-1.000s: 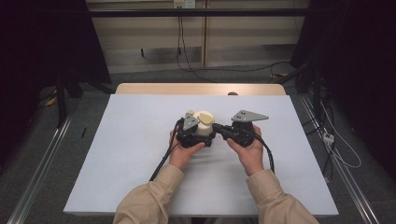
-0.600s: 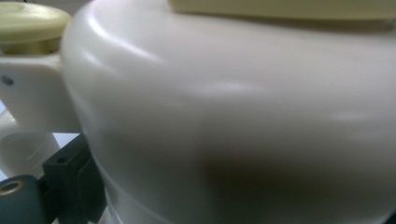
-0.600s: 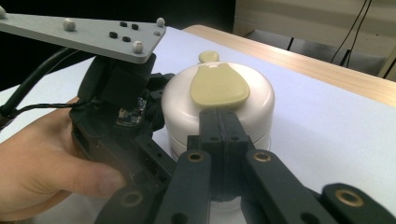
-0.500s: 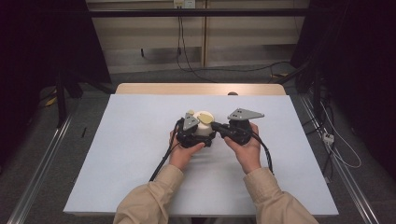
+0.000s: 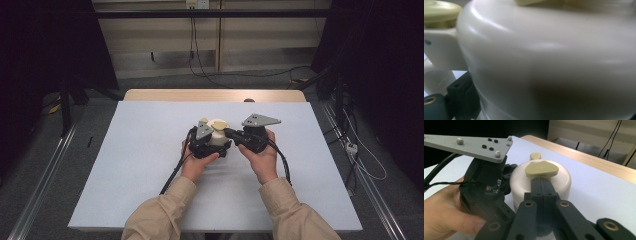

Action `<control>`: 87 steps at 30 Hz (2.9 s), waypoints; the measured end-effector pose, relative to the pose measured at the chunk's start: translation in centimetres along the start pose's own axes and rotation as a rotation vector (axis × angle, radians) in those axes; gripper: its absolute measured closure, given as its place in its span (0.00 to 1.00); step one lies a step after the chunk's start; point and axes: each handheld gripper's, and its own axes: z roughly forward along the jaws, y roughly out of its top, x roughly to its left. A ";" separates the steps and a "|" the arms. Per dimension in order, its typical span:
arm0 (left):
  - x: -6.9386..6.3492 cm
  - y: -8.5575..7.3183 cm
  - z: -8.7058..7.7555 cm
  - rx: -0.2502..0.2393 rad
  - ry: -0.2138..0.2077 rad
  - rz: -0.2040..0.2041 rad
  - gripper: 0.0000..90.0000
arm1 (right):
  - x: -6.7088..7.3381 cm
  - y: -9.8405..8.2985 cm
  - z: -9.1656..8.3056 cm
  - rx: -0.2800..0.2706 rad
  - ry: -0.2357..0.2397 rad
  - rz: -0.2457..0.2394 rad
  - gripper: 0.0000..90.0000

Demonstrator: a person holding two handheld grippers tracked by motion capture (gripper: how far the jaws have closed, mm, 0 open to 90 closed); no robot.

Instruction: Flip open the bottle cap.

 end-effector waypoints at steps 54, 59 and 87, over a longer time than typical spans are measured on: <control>0.0 -0.1 0.0 0.002 0.002 0.002 0.05 | 0.3 1.4 1.0 -0.032 -0.004 -0.010 1.00; 0.0 -0.1 0.0 0.000 0.002 0.001 0.05 | 0.4 1.5 1.0 -0.037 -0.004 -0.008 1.00; 0.0 -0.1 0.0 -0.002 0.003 -0.002 0.05 | 0.1 1.7 1.3 -0.048 -0.004 -0.002 1.00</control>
